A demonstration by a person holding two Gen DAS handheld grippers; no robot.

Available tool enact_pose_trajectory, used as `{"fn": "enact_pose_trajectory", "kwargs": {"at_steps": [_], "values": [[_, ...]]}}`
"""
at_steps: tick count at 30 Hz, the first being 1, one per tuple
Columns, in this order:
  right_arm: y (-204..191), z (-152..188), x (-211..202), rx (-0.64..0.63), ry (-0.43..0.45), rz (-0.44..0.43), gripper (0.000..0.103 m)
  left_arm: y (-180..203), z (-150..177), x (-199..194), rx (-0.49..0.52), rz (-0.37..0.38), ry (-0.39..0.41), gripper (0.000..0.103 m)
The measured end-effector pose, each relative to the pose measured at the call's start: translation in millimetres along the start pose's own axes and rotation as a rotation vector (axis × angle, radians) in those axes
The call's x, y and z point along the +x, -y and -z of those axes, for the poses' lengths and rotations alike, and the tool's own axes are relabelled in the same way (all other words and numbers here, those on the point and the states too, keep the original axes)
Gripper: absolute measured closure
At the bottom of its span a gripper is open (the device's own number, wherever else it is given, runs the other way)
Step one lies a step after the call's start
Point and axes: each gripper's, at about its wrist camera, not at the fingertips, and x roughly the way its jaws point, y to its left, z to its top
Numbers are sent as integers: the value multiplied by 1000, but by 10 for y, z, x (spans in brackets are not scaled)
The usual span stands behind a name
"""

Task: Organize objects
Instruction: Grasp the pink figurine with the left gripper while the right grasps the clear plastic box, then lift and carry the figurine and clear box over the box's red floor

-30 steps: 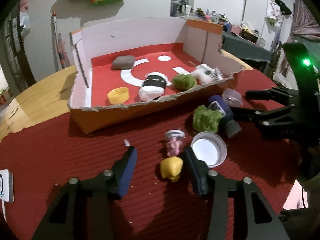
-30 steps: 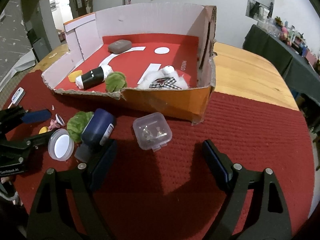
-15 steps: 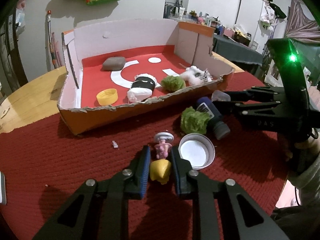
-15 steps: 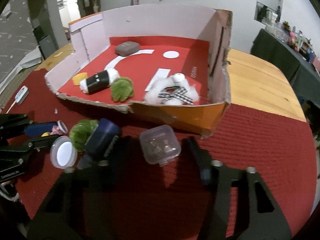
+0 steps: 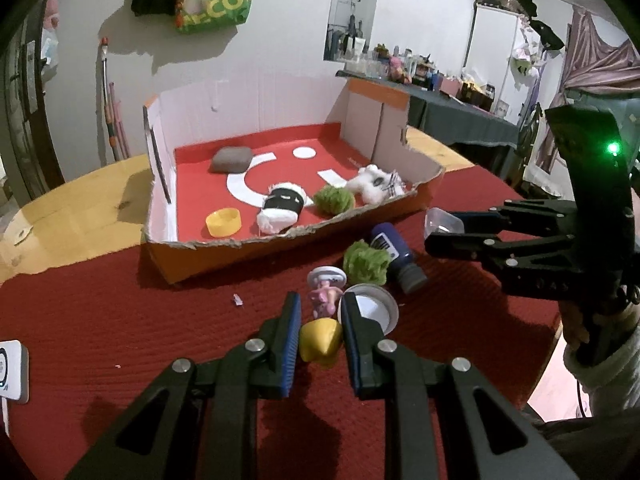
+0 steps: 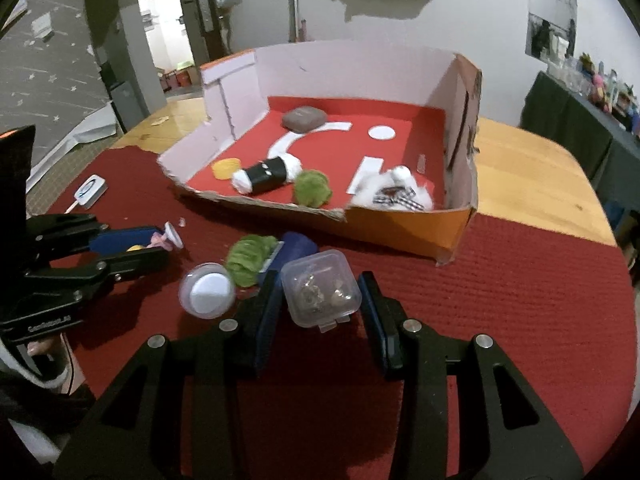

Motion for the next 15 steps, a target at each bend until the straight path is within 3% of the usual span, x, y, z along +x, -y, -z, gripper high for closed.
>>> {"fn": "enact_pose_trajectory", "kwargs": {"at_steps": [15], "values": [[-133, 75, -97, -14, 8, -3, 65, 39, 15, -128, -4, -2, 26, 82]]}}
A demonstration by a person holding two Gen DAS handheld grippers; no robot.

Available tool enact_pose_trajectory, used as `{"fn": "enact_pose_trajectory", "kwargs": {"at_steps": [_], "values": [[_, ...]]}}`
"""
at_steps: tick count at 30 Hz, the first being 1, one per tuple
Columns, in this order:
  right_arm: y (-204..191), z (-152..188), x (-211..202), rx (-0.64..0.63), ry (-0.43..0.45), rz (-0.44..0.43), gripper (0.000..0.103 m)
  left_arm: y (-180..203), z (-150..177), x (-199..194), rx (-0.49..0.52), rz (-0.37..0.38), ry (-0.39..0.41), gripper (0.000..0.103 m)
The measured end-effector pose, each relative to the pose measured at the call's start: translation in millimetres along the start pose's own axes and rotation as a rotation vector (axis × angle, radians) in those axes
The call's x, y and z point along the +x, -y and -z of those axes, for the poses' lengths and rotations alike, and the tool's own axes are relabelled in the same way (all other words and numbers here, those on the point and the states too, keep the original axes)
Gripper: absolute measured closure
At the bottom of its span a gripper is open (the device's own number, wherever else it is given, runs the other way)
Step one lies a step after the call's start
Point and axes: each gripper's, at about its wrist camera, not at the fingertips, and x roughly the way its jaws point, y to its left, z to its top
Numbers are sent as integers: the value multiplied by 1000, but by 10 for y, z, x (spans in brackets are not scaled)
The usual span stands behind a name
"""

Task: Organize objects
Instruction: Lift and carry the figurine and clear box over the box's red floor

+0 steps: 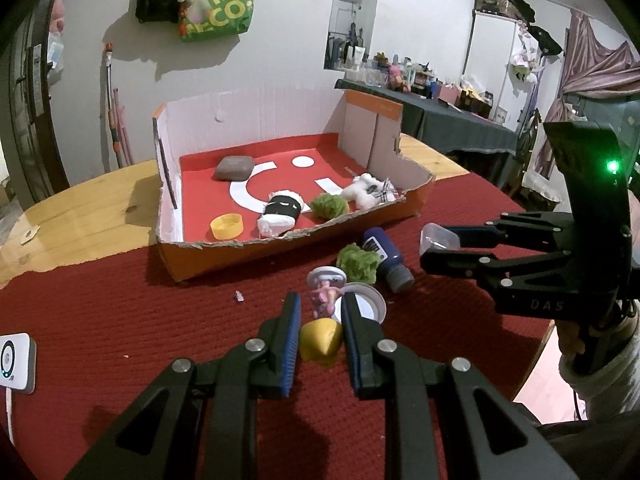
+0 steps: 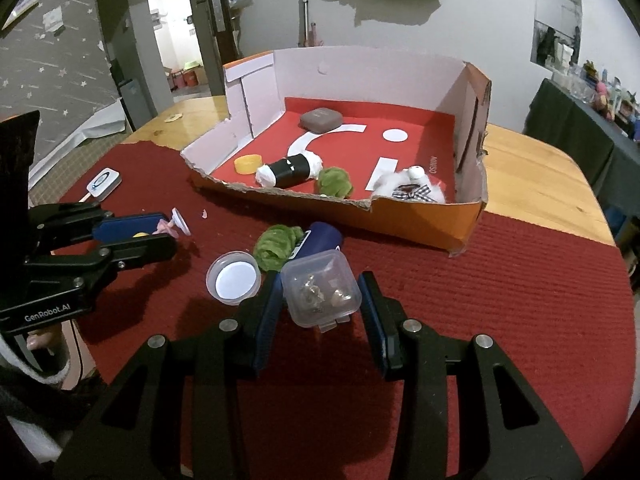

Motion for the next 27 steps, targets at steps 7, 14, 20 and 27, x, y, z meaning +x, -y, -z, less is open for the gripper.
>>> {"fn": "enact_pose_trajectory", "kwargs": {"at_steps": [7, 14, 20, 27], "values": [[-18, -9, -27, -1, 9, -2, 65, 15, -11, -50, -1, 2, 9, 82], [-29, -135, -164, 2, 37, -42, 65, 8, -165, -140, -5, 8, 34, 82], [4, -500, -258, 12, 94, 2, 65, -112, -528, -26, -10, -9, 26, 82], [167, -981, 173, -19, 26, 2, 65, -322, -961, 356, -4, -55, -23, 82]]}}
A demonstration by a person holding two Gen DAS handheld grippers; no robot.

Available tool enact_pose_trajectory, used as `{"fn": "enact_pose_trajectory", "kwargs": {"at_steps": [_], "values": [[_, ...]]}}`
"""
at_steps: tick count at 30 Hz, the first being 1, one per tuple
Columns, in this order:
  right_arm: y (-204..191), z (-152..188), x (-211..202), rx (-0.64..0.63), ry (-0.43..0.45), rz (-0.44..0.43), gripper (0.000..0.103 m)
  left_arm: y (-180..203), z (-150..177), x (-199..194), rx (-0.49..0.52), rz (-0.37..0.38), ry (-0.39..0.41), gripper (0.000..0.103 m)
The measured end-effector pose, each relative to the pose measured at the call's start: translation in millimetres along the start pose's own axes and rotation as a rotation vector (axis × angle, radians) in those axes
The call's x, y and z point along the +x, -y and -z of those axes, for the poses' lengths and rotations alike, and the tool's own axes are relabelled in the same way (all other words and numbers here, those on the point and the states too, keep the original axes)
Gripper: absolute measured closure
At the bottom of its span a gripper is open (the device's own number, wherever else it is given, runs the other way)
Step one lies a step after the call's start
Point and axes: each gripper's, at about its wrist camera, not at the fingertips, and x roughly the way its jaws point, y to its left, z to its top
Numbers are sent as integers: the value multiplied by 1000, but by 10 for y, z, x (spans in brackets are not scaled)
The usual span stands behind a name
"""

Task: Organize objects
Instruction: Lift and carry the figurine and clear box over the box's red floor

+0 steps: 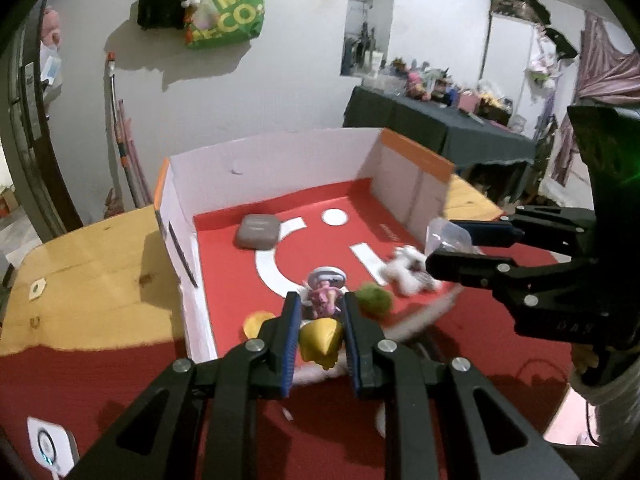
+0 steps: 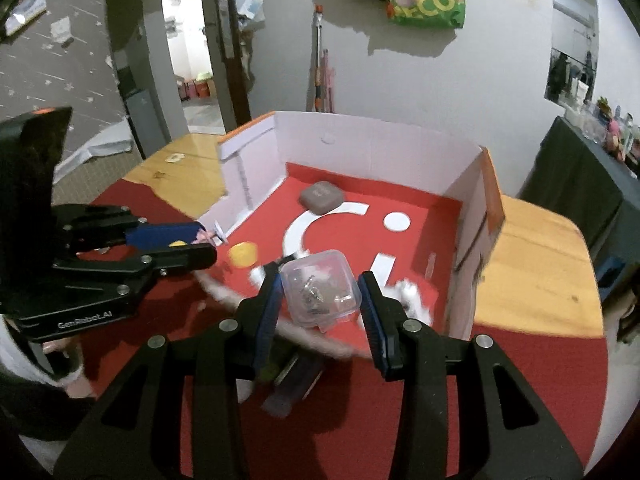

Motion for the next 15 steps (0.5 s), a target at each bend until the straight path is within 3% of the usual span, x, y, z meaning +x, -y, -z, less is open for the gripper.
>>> {"fn": "enact_pose_trajectory", "kwargs": {"at_steps": [9, 15], "values": [[342, -225, 810, 19, -193, -6, 65, -271, -240, 641, 3, -26, -134, 82], [445, -202, 1051, 38, -276, -29, 65, -346, -237, 941, 12, -21, -208, 82]]}}
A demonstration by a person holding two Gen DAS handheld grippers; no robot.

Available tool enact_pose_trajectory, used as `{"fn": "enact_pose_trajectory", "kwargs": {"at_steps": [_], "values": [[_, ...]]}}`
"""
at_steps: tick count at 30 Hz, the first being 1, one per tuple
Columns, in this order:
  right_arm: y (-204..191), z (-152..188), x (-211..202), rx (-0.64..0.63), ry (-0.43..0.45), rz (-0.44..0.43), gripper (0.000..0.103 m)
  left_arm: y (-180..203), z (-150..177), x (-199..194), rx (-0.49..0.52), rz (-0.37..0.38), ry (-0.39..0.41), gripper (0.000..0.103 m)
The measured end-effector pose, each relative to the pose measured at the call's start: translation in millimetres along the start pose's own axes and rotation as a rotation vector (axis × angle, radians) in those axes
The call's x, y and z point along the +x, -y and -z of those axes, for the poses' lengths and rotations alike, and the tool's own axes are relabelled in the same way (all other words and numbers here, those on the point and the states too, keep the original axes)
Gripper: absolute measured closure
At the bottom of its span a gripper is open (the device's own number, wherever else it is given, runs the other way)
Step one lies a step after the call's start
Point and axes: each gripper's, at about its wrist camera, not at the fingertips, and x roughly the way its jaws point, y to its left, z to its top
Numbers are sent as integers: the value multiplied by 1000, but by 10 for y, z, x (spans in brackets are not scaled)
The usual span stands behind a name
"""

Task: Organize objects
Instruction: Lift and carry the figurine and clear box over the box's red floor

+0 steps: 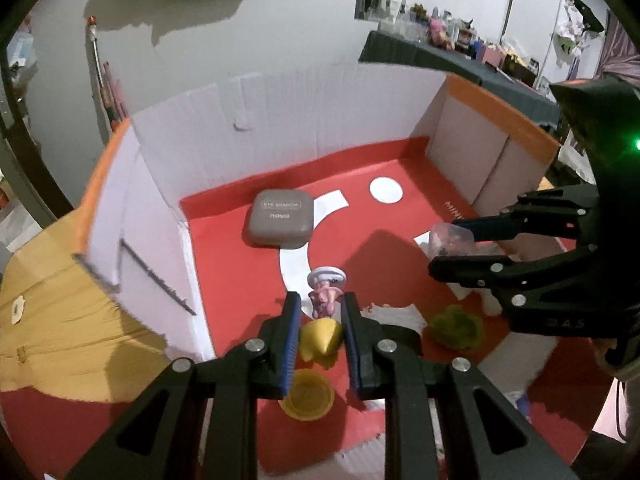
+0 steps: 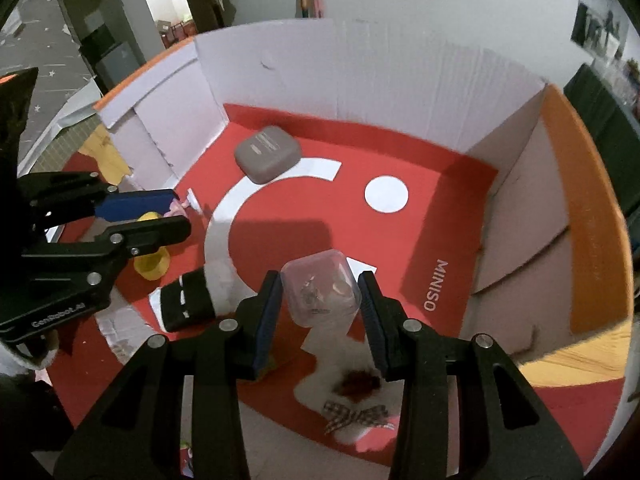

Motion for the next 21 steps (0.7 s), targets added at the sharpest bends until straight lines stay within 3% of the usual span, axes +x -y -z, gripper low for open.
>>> {"fn": "enact_pose_trajectory", "kwargs": {"at_steps": [10, 21], "values": [[-27, -4, 152, -28, -83, 23, 65, -51, -15, 205, 7, -3, -57, 82], [-59, 40, 134, -42, -96, 42, 65, -69, 25, 238, 14, 2, -74, 81]]}}
